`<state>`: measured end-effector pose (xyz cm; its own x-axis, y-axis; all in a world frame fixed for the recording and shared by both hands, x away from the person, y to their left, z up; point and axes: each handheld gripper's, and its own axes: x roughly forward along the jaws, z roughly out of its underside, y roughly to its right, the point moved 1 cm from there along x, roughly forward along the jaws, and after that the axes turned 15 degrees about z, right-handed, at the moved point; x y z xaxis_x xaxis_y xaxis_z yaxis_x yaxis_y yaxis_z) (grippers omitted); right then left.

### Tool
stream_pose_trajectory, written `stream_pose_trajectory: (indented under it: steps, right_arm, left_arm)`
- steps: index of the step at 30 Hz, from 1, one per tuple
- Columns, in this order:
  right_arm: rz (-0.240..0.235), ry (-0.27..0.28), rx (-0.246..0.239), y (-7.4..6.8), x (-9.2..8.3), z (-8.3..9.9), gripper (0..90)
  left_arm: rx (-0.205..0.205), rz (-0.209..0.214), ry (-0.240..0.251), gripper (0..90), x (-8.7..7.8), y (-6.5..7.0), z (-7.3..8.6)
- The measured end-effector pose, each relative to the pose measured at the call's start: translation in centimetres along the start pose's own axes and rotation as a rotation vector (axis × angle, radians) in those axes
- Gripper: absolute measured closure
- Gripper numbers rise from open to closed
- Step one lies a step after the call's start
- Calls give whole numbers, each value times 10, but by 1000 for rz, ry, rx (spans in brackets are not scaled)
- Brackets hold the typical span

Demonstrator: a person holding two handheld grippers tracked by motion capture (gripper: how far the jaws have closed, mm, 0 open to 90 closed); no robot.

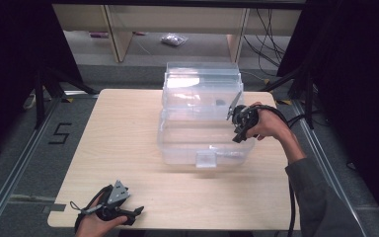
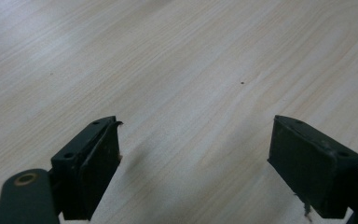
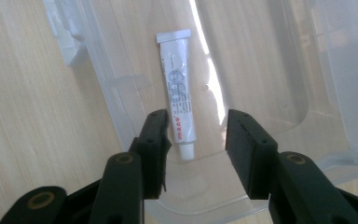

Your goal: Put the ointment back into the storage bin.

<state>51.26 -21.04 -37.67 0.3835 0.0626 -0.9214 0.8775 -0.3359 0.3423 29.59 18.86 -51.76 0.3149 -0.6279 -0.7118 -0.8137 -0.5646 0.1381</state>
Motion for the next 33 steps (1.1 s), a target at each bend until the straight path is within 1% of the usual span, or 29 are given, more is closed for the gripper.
stream_pose_trajectory:
  steps: [1,4,5,6,7,8,9,10,11,12,13,14,15,16,17,18,20,21,22,23,24,25,26,27,30,31,32,33]
  right_arm:
    - [5,-3,16,0,-1,0,583]
    - [1,7,27,0,-3,2,573]
    - [-6,14,60,-1,-5,3,561]
    - [-2,7,68,-2,-6,3,554]
    - [-2,7,68,-2,-6,3,554]
    - [-2,26,63,0,-7,4,541]
    - [-1,28,66,0,-8,5,530]
    - [4,27,79,0,-10,6,526]
    - [4,31,94,0,-11,6,520]
    - [4,31,94,0,-11,6,520]
    - [1,32,95,0,-12,7,511]
    - [3,35,110,0,-14,8,501]
    - [3,35,110,0,-14,8,501]
    - [11,50,119,0,-14,8,491]
    - [13,53,122,1,-15,9,485]
    - [12,49,149,-1,-18,9,476]
    - [14,54,140,0,-18,9,472]
    - [25,55,157,-2,-22,9,466]
    - [25,55,157,-2,-22,9,466]
    - [25,78,154,-3,-25,10,463]
    - [25,78,154,-3,-25,10,463]
    - [42,92,168,-4,-27,11,455]
    - [42,92,168,-4,-27,11,455]
    - [27,113,194,-6,-29,13,453]
    - [29,109,196,-8,-30,15,444]
    - [31,108,199,-8,-30,16,438]
    - [33,111,219,-9,-30,18,432]
    - [35,113,218,-9,-31,20,429]
  left_arm:
    - [-4,7,9,159,0,1,0]
    - [-3,15,8,159,0,1,0]
    - [-2,9,2,159,-1,1,0]
    - [-1,8,-1,159,-1,1,0]
    - [-1,9,1,159,-1,1,0]
    - [-1,9,0,159,-1,1,0]
    - [-2,1,4,159,0,0,0]
    - [-6,6,7,159,0,1,0]
    - [0,11,0,159,-1,1,0]
    - [0,11,0,159,-1,1,0]
    - [9,11,0,159,-1,1,0]
    - [-5,9,5,159,0,1,0]
    - [-5,9,5,159,0,1,0]
    - [-1,-1,4,159,0,0,0]
    - [1,-2,3,159,0,0,0]
    - [-2,0,0,159,0,1,0]
    - [-3,0,1,159,0,1,0]
    - [-6,5,7,159,0,1,0]
    - [-6,5,7,159,0,1,0]
    - [6,12,3,159,-1,1,0]
    - [6,12,3,159,-1,1,0]
    - [7,12,2,159,-1,1,0]
    - [7,12,2,159,-1,1,0]
    - [7,12,3,159,-1,1,0]
    - [8,12,3,159,-1,1,0]
    - [6,1,4,159,0,0,0]
    - [5,4,4,159,0,1,0]
    - [10,12,-2,159,-1,1,0]
